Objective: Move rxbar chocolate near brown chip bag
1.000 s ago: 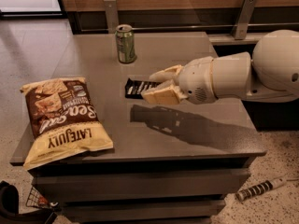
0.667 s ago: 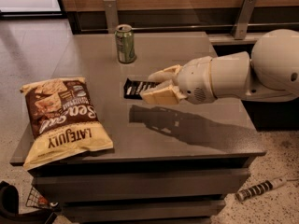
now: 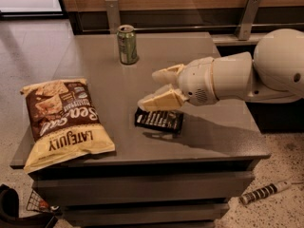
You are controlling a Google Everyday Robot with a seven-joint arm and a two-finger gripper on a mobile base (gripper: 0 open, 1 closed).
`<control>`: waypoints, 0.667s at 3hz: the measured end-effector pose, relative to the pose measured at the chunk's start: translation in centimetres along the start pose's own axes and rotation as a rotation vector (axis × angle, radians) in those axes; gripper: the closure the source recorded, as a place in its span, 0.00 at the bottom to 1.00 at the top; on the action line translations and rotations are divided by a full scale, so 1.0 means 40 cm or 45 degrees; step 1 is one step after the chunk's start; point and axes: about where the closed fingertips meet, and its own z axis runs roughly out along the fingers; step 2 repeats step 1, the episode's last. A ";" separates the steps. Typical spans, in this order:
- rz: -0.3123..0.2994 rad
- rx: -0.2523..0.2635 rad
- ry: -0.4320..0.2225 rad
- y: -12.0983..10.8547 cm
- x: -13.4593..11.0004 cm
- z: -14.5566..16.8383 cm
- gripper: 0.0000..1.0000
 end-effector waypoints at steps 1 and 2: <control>-0.002 -0.002 0.000 0.002 -0.002 0.002 0.00; -0.002 -0.002 0.000 0.002 -0.002 0.002 0.00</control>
Offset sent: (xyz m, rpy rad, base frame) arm 0.0000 0.0000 0.0000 0.0000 0.0000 0.0000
